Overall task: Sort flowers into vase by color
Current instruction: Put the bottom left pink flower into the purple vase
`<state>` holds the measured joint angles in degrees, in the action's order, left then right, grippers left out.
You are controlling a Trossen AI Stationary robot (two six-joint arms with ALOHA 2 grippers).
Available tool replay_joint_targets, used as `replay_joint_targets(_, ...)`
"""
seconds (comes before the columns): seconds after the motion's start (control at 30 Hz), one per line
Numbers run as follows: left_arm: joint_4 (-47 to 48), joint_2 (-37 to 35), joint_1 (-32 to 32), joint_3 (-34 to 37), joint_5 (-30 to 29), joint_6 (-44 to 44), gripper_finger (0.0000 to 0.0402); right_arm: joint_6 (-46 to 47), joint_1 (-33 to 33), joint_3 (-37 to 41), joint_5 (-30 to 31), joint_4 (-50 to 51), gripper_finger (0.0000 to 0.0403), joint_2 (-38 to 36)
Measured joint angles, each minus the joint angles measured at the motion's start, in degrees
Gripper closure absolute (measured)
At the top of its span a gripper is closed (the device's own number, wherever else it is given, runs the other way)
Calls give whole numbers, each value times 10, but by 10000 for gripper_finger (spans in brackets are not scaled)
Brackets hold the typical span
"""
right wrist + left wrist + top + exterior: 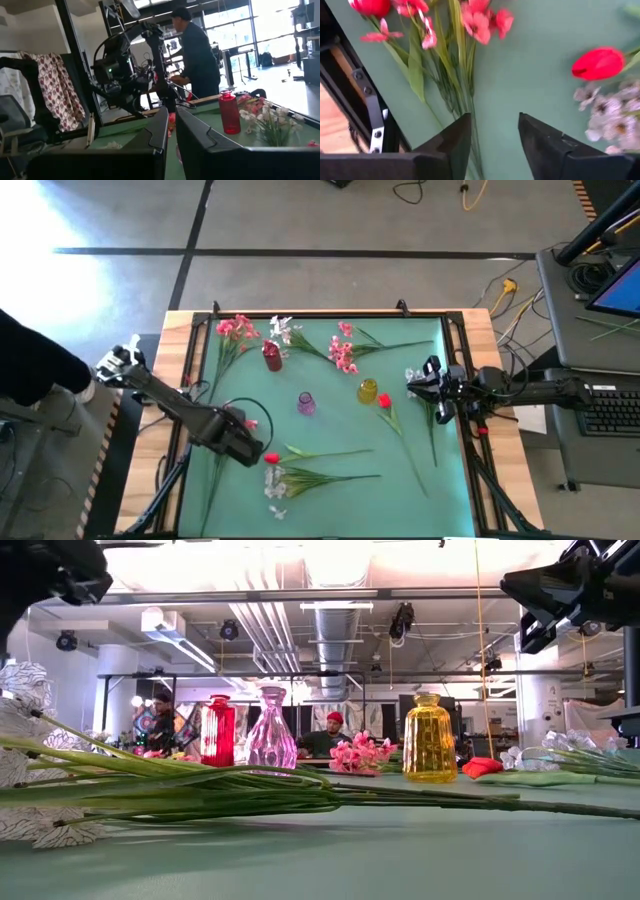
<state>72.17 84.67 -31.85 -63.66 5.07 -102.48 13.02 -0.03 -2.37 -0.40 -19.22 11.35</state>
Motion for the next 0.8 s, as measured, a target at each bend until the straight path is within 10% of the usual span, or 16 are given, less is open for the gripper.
replay_joint_targets(0.8, -62, 92, -16, 94, 47, -18, 221, 6, 0, 0, 19, 5, 208, 1)
